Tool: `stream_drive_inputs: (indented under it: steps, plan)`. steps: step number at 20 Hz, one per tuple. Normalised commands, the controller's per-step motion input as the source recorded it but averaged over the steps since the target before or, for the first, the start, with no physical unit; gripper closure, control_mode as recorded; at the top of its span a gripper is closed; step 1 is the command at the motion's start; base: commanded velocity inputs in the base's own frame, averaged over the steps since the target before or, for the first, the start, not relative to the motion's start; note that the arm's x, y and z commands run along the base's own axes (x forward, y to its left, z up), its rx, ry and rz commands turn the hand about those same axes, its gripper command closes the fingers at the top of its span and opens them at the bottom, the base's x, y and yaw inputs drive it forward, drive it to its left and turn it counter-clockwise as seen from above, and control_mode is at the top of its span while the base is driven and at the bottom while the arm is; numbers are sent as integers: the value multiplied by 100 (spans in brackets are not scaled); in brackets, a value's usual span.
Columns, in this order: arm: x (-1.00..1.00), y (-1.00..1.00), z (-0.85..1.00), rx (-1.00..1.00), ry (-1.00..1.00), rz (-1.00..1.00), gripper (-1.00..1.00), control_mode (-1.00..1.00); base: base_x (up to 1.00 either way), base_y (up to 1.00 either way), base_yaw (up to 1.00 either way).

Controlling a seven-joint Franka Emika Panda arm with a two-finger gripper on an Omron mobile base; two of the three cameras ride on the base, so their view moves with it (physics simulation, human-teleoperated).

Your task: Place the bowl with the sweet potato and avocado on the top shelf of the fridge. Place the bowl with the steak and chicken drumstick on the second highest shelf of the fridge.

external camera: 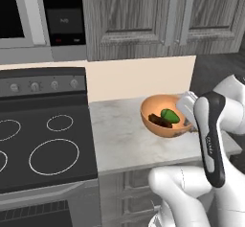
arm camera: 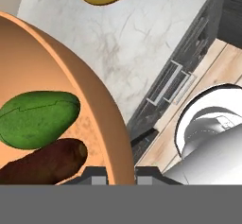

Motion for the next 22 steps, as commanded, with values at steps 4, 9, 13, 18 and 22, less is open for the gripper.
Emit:
stream_drive_inputs:
  steps: [4, 9, 13, 18, 22]
  plan:
    - [0, 0, 0, 0, 0, 0, 100, 100, -92, 0, -6]
    - [0, 0, 0, 0, 0, 0, 100, 100, -100, -4, -33]
    - [0, 0, 0, 0, 0, 0, 100, 100, -100, -12, -52]
    - [0, 0, 0, 0, 0, 0, 100, 100, -69, -30, -63]
    - [0, 0, 0, 0, 0, 0, 100, 100, -14, -96, -48]
